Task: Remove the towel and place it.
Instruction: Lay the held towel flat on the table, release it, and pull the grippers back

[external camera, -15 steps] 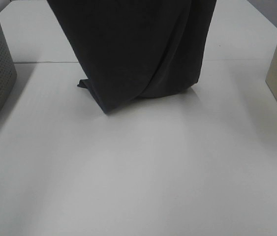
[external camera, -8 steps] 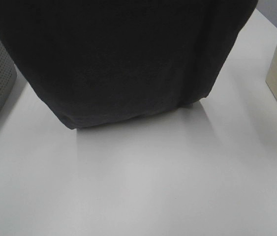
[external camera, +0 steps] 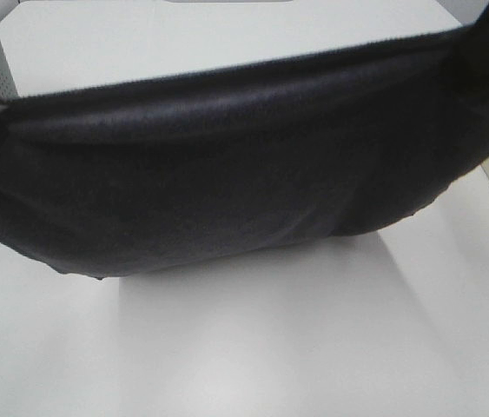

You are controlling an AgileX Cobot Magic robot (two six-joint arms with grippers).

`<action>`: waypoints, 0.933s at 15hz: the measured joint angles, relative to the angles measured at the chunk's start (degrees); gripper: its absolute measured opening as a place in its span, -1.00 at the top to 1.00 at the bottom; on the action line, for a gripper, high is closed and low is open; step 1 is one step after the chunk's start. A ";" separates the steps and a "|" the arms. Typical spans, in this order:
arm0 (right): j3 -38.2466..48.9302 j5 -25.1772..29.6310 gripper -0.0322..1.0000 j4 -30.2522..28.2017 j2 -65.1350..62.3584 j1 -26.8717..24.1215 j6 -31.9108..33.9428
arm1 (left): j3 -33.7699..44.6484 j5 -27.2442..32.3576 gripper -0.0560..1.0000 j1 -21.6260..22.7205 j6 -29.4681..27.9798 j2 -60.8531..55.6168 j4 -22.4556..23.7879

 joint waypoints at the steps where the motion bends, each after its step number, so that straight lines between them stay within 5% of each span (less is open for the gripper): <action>1: 5.73 -0.11 0.92 2.23 -2.35 0.00 0.00 | 5.21 -0.11 0.89 0.00 -0.74 -1.83 -1.72; 14: 31.40 -1.26 0.92 11.17 -7.33 0.00 1.20 | 29.51 -0.63 0.89 0.00 -0.06 -6.42 -11.23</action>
